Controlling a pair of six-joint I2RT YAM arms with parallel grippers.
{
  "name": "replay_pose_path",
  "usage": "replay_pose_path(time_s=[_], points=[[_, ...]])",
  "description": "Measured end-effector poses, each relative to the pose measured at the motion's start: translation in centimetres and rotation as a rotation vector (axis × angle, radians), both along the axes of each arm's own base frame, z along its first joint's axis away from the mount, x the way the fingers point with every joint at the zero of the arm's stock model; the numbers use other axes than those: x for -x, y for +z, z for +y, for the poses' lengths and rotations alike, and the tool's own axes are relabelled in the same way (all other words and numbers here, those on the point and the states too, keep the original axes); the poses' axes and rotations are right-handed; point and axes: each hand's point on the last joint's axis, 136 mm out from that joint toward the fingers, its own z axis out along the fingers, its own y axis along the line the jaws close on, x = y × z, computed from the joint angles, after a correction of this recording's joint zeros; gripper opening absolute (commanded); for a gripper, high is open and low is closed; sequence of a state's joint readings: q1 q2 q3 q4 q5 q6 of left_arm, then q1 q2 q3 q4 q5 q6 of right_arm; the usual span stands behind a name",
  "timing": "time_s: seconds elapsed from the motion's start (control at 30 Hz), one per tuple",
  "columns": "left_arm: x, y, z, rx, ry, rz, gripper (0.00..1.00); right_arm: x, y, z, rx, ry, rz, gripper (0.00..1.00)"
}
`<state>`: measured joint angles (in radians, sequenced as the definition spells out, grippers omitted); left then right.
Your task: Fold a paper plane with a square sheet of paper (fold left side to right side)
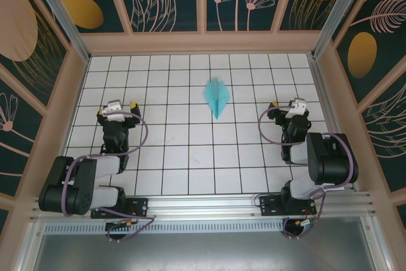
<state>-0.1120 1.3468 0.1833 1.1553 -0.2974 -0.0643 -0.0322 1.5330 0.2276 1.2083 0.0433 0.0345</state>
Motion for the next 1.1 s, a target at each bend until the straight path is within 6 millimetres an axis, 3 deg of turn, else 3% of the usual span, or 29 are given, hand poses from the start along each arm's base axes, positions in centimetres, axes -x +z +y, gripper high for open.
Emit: replay_pose_path(time_s=[0.27,0.47,1.1], points=[[0.5,-2.9,0.2,-0.029,0.003,0.025,0.99,0.0,0.0,0.0,0.000,0.000,0.000,0.99],[-1.0,-0.9,2.1,0.002,0.072,-0.033,0.98,0.0,0.0,0.0,0.000,0.000,0.000,0.99],[-0.9,-1.2,2.6,0.016,0.099,-0.023,0.99,0.0,0.0,0.9,0.014,0.051,0.001,0.99]])
